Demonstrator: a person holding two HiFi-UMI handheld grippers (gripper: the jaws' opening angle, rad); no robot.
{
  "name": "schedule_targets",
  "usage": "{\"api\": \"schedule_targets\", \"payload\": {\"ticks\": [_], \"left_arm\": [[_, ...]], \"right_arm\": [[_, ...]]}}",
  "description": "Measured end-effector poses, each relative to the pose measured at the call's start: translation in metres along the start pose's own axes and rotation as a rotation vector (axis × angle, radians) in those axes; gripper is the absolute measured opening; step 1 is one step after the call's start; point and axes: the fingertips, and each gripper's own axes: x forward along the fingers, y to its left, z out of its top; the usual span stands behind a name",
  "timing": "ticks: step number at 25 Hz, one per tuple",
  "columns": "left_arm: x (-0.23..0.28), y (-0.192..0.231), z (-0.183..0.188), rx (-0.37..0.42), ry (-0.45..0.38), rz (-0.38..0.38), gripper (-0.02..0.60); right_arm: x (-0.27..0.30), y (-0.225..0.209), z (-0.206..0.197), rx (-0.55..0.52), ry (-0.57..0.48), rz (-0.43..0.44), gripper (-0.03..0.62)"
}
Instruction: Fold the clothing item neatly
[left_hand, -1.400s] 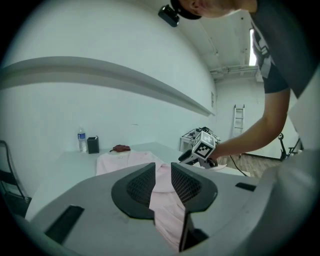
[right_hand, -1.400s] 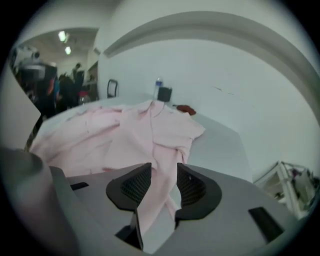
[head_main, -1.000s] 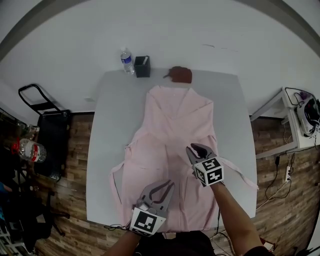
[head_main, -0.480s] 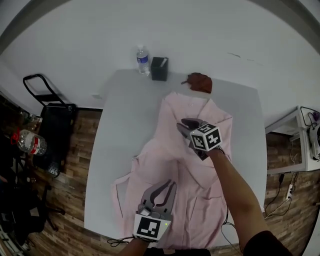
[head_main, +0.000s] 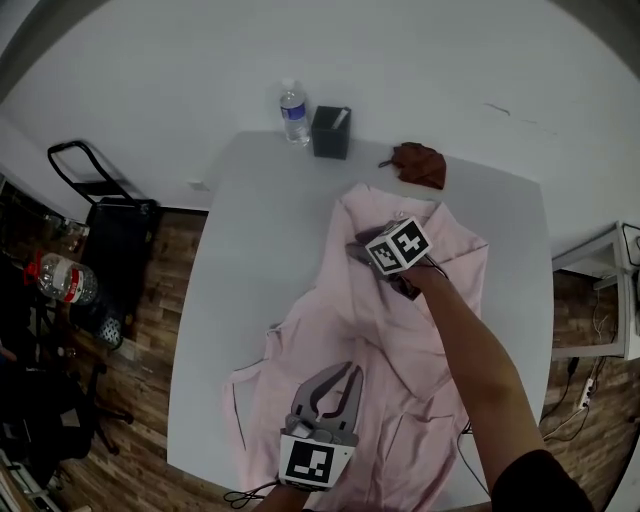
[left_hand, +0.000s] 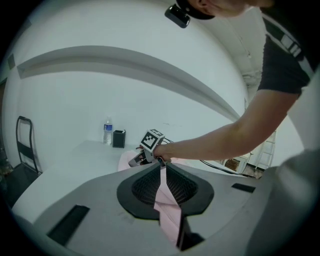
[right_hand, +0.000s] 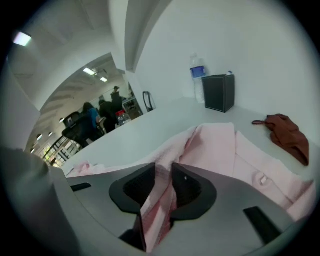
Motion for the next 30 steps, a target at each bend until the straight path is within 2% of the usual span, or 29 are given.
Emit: {"api": "schedule_targets", "payload": {"ticks": [2,5,8,11,12,13,14,17,19,21,24,27,30], "left_arm": [[-0.003,0.006,-0.006,-0.007,0.009,0.017,0.038],[-0.009,0.014,-0.012,-0.02,0.013,0.044,0.038],[-0.017,0.023,-0.017,-0.03,0.013,0.07,0.038],[-0.026,0.029,-0.024,-0.048,0.018,0.093,0.038],[-0.029,0.029,-0.027,-0.056,0.024,0.098,0.038],[-0.032,0.03,-0.03,-0.061,0.029,0.1,0.038],[-0.035,0.029,-0.031,-0.063,0.032,0.099,0.038],[-0.048,0.02,-0.027,-0.052,0.024,0.071,0.038],[-0.062,0.01,-0.022,-0.023,0.003,0.023,0.038],[-0.084,0.001,-0.021,0.003,-0.017,-0.03,0.038],[-0.116,-0.005,-0.024,-0.019,-0.007,-0.084,0.038],[-0.138,-0.014,-0.024,0.016,-0.005,-0.158,0.038],[-0.166,-0.026,-0.031,0.066,0.014,-0.232,0.038]], "right_arm": [[0.01,0.007,0.012,-0.056,0.017,0.017,0.032],[0.026,0.022,0.045,-0.092,-0.048,0.057,0.025],[0.046,0.022,0.073,-0.127,-0.11,0.038,0.025],[0.071,0.013,0.066,-0.197,-0.052,-0.026,0.026],[0.075,0.011,0.062,-0.228,-0.038,-0.05,0.058],[0.074,0.01,0.063,-0.24,-0.051,-0.071,0.118],[0.066,0.008,0.068,-0.224,-0.089,-0.093,0.15],[0.004,0.006,0.073,-0.087,-0.23,-0.165,0.158],[-0.048,0.024,0.049,-0.04,-0.277,-0.188,0.156],[-0.102,0.064,0.017,0.012,-0.34,-0.16,0.15],[-0.176,0.133,-0.023,0.107,-0.453,-0.125,0.122],[-0.228,0.198,-0.052,0.164,-0.523,-0.134,0.114],[-0.265,0.258,-0.096,0.212,-0.535,-0.179,0.097]]}}
